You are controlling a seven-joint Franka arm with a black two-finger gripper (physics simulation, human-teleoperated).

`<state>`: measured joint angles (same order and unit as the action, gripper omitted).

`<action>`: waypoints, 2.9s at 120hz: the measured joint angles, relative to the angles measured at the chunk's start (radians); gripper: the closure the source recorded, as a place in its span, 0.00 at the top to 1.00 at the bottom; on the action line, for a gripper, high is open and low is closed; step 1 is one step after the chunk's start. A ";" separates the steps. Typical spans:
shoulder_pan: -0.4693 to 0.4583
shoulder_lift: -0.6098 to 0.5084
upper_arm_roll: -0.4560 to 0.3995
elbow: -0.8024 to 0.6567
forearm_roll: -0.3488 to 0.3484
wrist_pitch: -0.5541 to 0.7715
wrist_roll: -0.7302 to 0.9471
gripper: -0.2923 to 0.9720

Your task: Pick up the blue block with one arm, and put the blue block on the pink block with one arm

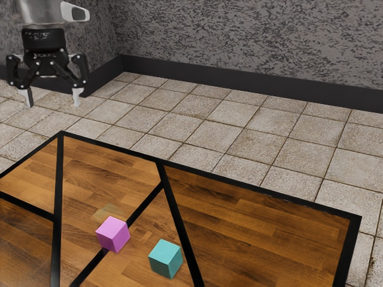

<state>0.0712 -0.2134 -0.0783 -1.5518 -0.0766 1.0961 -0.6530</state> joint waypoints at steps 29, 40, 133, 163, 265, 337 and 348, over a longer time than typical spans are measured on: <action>-0.055 0.005 -0.006 -0.011 -0.029 0.194 -0.300 0.77; -0.172 0.018 -0.007 -0.007 -0.034 0.210 -0.353 0.77; -0.481 0.050 -0.012 -0.878 -0.022 1.132 -0.090 0.77; -0.455 0.081 -0.011 -0.910 -0.028 1.224 0.021 0.77; -0.392 0.131 -0.009 -0.977 -0.061 1.370 0.338 0.77; -0.386 0.186 -0.009 -0.978 -0.119 1.392 0.401 0.77; -0.389 0.194 -0.009 -0.978 -0.120 1.397 0.407 0.77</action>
<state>-0.3177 -0.0195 -0.0874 -2.5299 -0.1968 2.4934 -0.2463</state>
